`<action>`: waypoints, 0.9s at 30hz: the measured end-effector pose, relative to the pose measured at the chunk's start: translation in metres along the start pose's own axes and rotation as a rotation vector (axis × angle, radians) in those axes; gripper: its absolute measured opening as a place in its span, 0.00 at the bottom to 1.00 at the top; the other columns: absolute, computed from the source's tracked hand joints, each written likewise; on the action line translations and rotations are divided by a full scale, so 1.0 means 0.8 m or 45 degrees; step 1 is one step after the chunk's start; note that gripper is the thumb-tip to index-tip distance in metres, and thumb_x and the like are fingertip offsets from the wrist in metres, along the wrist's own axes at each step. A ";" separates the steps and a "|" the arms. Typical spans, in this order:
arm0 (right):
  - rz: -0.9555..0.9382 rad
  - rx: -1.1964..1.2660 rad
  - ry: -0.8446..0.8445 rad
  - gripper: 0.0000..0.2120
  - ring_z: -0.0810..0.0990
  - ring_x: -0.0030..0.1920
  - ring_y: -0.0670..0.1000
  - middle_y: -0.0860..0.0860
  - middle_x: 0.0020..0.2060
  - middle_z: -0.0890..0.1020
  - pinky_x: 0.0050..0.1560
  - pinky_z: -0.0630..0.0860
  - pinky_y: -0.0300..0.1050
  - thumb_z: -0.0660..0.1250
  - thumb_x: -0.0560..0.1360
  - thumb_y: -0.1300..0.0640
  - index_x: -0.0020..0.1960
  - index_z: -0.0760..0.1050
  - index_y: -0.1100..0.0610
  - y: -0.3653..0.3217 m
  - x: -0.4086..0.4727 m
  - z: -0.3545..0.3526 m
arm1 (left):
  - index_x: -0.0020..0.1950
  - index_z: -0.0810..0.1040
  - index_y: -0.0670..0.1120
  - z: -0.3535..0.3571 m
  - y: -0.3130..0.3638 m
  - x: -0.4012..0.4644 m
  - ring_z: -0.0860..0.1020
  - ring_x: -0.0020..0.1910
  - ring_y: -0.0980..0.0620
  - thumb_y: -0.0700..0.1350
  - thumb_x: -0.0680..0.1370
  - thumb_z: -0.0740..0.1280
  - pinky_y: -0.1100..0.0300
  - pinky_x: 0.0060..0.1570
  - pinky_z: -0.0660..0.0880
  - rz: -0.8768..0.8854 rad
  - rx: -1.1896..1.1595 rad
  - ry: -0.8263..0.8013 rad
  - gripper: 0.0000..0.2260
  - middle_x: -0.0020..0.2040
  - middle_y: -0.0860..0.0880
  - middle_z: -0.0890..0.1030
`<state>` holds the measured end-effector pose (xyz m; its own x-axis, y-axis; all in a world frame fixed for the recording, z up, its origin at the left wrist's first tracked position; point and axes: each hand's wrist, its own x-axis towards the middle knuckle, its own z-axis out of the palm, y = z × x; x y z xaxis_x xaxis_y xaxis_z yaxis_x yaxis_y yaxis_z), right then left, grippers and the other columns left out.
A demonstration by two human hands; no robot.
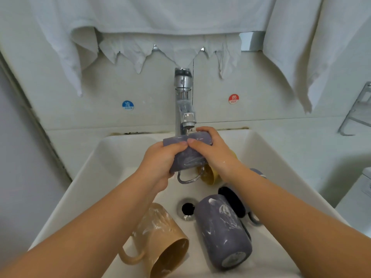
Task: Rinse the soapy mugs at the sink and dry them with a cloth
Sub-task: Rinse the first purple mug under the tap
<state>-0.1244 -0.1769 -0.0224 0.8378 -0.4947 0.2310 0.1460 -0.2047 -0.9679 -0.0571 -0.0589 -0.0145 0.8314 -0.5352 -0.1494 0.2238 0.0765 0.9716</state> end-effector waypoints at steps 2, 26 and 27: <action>-0.020 -0.040 0.050 0.15 0.78 0.43 0.42 0.45 0.46 0.77 0.35 0.73 0.25 0.66 0.78 0.51 0.62 0.70 0.53 -0.001 0.000 0.001 | 0.54 0.79 0.46 0.007 -0.003 0.002 0.82 0.42 0.49 0.47 0.79 0.67 0.56 0.43 0.78 -0.070 -0.048 0.058 0.07 0.45 0.47 0.84; 0.313 0.158 0.159 0.10 0.80 0.49 0.50 0.52 0.51 0.80 0.54 0.79 0.50 0.63 0.78 0.47 0.57 0.73 0.51 -0.006 0.007 0.020 | 0.45 0.81 0.47 -0.005 -0.016 -0.013 0.82 0.36 0.61 0.41 0.82 0.60 0.70 0.35 0.75 0.388 0.071 0.024 0.11 0.37 0.53 0.84; 0.353 0.215 0.146 0.11 0.80 0.51 0.52 0.53 0.52 0.80 0.58 0.78 0.53 0.61 0.79 0.47 0.58 0.73 0.51 -0.005 0.008 0.017 | 0.45 0.81 0.47 -0.004 -0.017 -0.014 0.82 0.36 0.61 0.41 0.82 0.60 0.70 0.35 0.75 0.393 0.084 0.020 0.11 0.39 0.53 0.84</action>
<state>-0.1121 -0.1677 -0.0182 0.7948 -0.6054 -0.0427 0.0142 0.0889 -0.9959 -0.0679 -0.0514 -0.0264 0.8627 -0.4823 0.1522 -0.0733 0.1785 0.9812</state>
